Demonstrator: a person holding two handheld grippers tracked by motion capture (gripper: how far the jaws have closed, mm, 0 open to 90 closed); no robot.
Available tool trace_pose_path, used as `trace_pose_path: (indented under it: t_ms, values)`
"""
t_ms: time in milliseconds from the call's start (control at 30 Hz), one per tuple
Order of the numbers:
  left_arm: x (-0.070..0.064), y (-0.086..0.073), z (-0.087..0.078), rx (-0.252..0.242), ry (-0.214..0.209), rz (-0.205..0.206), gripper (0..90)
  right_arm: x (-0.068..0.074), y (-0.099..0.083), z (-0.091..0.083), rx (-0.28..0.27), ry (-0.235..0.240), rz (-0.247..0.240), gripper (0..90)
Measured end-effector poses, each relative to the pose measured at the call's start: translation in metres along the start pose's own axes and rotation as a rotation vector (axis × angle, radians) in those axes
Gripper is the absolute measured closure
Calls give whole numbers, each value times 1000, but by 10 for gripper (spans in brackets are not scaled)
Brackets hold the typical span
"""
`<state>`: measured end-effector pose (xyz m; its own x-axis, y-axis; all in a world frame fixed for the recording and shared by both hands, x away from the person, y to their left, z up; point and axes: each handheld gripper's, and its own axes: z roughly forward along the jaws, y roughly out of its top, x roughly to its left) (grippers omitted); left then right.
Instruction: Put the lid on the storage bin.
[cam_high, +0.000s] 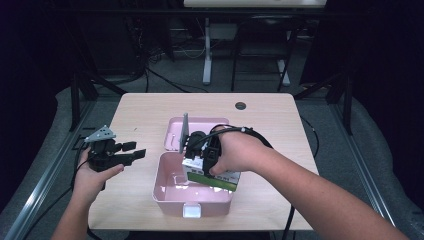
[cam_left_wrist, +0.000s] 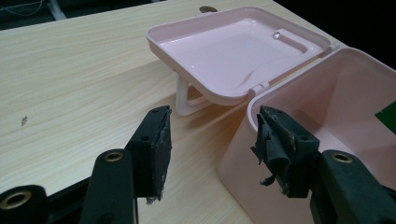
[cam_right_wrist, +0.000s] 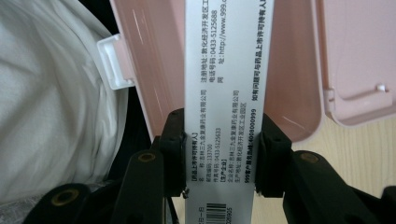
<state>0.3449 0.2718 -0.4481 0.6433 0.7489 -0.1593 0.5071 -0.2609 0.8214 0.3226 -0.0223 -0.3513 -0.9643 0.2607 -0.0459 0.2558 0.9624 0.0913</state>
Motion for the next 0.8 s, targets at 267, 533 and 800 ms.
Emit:
trace_pose_path:
  t_ms: [267, 533, 800]
  values:
    - [1, 0, 0, -5, -5, 1, 450, 13, 14, 4, 6, -4, -64, 615]
    - [1, 0, 0, -1, -5, 3, 450, 26, 18, 13, 39, -26, -132, 615]
    - [1, 0, 0, 2, -7, 0, 450, 31, 17, 22, 34, 0, -151, 615]
